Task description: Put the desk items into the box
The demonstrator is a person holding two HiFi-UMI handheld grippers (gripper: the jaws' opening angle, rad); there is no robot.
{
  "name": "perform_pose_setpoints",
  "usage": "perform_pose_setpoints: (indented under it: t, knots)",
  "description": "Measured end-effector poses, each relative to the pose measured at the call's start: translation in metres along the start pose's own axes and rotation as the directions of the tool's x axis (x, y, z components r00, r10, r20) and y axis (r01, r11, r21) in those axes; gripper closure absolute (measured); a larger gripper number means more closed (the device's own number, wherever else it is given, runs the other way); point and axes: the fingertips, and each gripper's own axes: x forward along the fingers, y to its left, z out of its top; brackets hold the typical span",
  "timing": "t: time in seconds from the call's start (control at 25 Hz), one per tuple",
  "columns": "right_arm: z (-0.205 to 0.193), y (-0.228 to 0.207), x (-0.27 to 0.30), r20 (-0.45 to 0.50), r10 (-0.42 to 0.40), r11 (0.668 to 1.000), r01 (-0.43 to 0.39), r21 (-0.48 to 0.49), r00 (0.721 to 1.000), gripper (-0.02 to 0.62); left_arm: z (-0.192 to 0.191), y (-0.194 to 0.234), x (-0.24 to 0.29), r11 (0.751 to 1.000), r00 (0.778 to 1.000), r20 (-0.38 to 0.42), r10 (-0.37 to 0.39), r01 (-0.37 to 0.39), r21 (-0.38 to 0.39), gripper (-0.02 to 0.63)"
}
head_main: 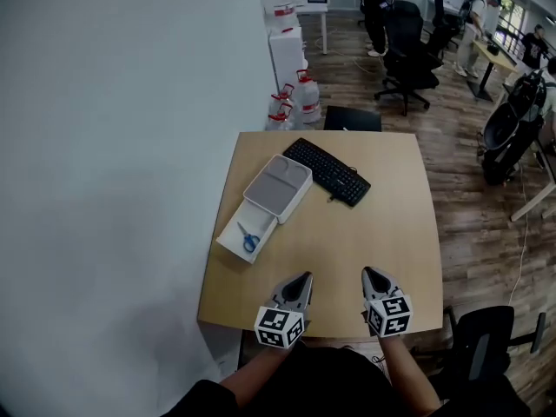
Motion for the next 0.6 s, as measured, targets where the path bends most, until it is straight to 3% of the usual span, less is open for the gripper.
perform_pose_setpoints:
  t: [0.28, 0.6]
  knots:
    - [0.007, -0.05, -0.097, 0.104, -0.032, 0.999, 0.033, -0.013, 0.994, 0.531, 0.001, -0.098, 0.009, 0.998, 0.998, 0.054, -0.044, 0.041, 0.054, 0.592]
    - [-0.004, -0.076, -0.161, 0.166, -0.067, 0.997, 0.072, -0.023, 0.984, 0.534, -0.004, -0.149, 0.003, 0.996, 0.996, 0.085, -0.041, 0.033, 0.086, 0.592]
